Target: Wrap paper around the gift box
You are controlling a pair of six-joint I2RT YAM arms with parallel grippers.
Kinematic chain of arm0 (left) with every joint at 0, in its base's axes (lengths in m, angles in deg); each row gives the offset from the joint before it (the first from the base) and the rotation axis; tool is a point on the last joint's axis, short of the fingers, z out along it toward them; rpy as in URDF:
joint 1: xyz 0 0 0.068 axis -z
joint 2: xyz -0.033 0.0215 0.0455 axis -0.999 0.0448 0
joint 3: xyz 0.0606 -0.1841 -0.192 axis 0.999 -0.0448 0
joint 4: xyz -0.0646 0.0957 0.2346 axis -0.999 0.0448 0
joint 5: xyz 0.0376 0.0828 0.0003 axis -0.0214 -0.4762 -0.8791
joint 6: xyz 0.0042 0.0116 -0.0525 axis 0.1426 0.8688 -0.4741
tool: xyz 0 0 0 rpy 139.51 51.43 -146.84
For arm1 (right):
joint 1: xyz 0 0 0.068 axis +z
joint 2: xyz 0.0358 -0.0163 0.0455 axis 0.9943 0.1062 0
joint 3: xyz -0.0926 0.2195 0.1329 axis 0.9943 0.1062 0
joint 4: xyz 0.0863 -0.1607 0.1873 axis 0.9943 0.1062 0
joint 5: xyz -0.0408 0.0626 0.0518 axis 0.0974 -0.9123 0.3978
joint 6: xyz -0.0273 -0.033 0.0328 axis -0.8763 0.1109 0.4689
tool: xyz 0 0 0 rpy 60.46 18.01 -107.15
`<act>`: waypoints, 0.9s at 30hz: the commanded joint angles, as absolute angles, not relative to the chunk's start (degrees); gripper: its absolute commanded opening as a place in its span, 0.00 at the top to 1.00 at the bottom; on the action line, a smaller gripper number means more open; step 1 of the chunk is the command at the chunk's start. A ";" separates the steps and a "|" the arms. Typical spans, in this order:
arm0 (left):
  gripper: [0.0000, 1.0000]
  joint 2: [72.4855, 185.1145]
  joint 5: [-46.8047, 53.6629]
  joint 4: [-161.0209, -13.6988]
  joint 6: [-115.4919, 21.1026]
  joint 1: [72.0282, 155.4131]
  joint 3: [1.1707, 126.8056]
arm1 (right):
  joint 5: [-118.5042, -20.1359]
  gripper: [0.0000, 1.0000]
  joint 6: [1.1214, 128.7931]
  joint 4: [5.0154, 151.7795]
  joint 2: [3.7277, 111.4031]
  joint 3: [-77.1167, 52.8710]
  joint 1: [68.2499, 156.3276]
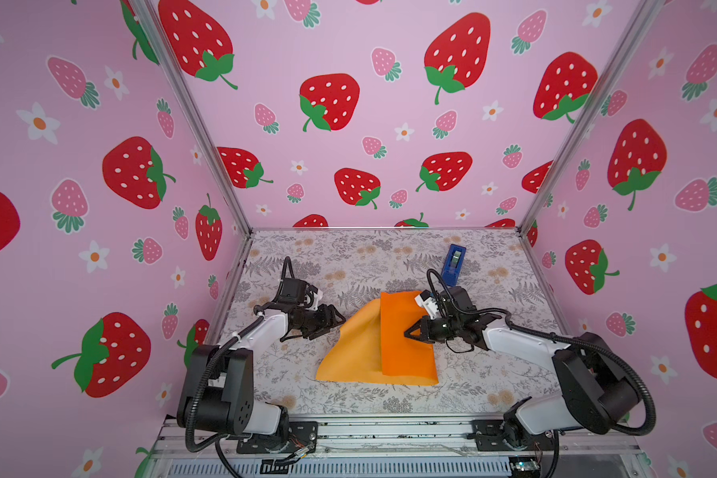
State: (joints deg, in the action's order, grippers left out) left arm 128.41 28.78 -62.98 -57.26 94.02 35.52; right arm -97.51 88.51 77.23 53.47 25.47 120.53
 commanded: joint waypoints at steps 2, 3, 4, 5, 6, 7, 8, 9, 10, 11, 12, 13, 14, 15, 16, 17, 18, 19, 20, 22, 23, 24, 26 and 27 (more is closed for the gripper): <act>0.29 127.08 33.71 -65.09 -59.33 93.74 34.20 | -94.80 0.94 87.95 81.40 53.70 26.46 120.38; 0.29 126.95 35.42 -66.66 -60.02 93.83 33.93 | -94.81 0.94 88.00 81.33 53.70 26.40 120.37; 0.29 126.85 36.60 -67.84 -60.64 93.76 33.83 | -94.85 0.93 87.99 81.35 53.70 26.38 120.38; 0.29 126.77 37.74 -69.19 -61.29 93.80 33.82 | -94.79 0.94 88.06 81.31 53.86 26.36 120.38; 0.28 126.73 38.86 -70.56 -61.88 93.78 33.82 | -94.84 0.94 88.03 81.31 53.80 26.32 120.38; 0.28 126.72 39.84 -71.55 -62.29 93.78 33.91 | -94.81 0.93 88.03 81.36 53.86 26.26 120.37; 0.28 126.85 40.83 -72.48 -62.64 93.77 34.20 | -94.86 0.94 88.04 81.43 53.88 26.21 120.38; 0.28 127.12 41.47 -72.91 -62.73 93.81 34.61 | -94.76 0.93 87.99 81.44 53.89 26.22 120.38; 0.28 127.40 42.06 -73.11 -62.75 93.78 34.98 | -94.82 0.94 88.04 81.44 53.88 26.26 120.38; 0.28 127.60 42.51 -73.04 -62.71 93.84 35.38 | -94.73 0.94 88.04 81.44 53.89 26.28 120.38; 0.28 127.61 42.81 -72.87 -62.74 93.78 35.79 | -94.77 0.94 88.03 81.51 53.88 26.28 120.38; 0.29 127.40 42.79 -72.63 -62.68 93.81 35.93 | -94.78 0.94 88.03 81.53 53.82 26.25 120.33; 0.29 127.04 42.48 -71.99 -62.51 93.83 36.06 | -94.65 0.94 88.04 81.53 53.79 26.27 120.38; 0.29 126.65 41.91 -71.01 -62.29 93.88 36.11 | -94.65 0.94 88.08 81.61 53.78 26.24 120.38; 0.30 126.18 41.12 -69.78 -61.80 93.85 36.26 | -94.64 0.94 88.13 81.55 53.76 26.28 120.37; 0.31 125.42 39.67 -67.87 -60.87 94.09 36.39 | -94.58 0.94 88.13 81.53 53.70 26.24 120.38; 0.32 124.57 37.93 -65.43 -59.70 94.19 36.65 | -94.63 0.94 88.12 81.53 53.71 26.20 120.38; 0.33 123.68 36.48 -63.25 -58.63 94.47 36.79 | -94.64 0.93 88.12 81.61 53.84 26.28 120.37; 0.35 122.87 35.20 -61.75 -57.80 94.75 36.81 | -94.68 0.94 88.13 81.53 53.87 26.28 120.38; 0.36 121.86 33.71 -59.74 -56.90 95.13 36.47 | -94.66 0.93 88.12 81.53 53.96 26.24 120.37; 0.38 121.64 32.85 -58.69 -56.50 95.29 36.38 | -94.77 0.94 88.00 81.53 54.14 26.16 120.37; 0.41 121.48 32.10 -57.89 -56.28 95.47 36.24 | -94.77 0.94 88.03 81.53 54.27 26.08 120.37; 0.45 121.15 30.58 -56.29 -55.83 95.91 36.04 | -94.78 0.94 88.04 81.52 54.32 26.10 120.38; 0.47 120.82 30.04 -55.88 -55.83 96.19 35.89 | -94.77 0.94 88.07 81.53 54.34 26.03 120.38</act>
State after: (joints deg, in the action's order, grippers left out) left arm 121.62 33.24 -60.90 -57.79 95.53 34.47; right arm -97.44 88.53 77.34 53.40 25.47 120.53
